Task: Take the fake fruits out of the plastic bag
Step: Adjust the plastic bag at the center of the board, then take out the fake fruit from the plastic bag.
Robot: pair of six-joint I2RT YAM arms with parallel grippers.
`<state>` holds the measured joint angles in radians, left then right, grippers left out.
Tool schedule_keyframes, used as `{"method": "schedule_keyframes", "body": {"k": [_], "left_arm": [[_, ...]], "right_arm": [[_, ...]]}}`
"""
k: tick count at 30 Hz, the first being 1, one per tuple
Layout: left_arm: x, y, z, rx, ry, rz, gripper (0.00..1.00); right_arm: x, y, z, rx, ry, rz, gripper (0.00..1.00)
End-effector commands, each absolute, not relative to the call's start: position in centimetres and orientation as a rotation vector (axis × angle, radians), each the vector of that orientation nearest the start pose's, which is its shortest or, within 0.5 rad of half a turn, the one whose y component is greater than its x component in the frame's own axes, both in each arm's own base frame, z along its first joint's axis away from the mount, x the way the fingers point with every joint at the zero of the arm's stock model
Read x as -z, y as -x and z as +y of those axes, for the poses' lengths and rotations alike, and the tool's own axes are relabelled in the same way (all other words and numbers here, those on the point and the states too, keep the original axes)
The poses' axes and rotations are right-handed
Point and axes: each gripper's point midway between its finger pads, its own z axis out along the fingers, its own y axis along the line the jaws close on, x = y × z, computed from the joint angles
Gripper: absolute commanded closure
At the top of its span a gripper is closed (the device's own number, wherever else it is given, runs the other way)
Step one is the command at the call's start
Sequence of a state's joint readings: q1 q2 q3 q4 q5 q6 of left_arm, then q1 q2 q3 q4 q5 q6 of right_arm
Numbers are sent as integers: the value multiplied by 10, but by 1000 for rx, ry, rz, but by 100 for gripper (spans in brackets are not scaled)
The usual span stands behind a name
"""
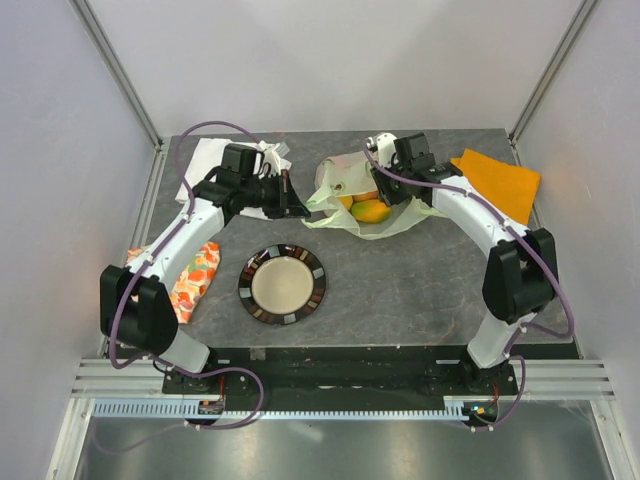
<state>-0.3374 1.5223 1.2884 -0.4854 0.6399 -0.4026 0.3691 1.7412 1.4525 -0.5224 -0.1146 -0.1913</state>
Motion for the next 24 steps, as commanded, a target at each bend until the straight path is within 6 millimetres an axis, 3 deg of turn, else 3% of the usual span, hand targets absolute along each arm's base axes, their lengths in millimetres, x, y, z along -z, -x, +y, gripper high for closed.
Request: {"method": "schedule_keyframes", "body": {"k": [1, 8, 17, 22, 24], "left_arm": [[-212, -331, -235, 1057, -295, 2338, 98], [-222, -343, -240, 1062, -313, 2301, 98], [-221, -346, -242, 1075, -315, 2295, 99], [-225, -350, -244, 1079, -325, 2279, 98], [-225, -354, -245, 1078, -325, 2275, 98]], "right_arm": [[-137, -443, 191, -236, 710, 2290, 63], [-114, -455, 205, -277, 838, 2292, 59], [-82, -468, 193, -159, 895, 2328, 46], [-86, -475, 197, -168, 911, 2294, 41], [-93, -488, 200, -162, 842, 2282, 29]]}}
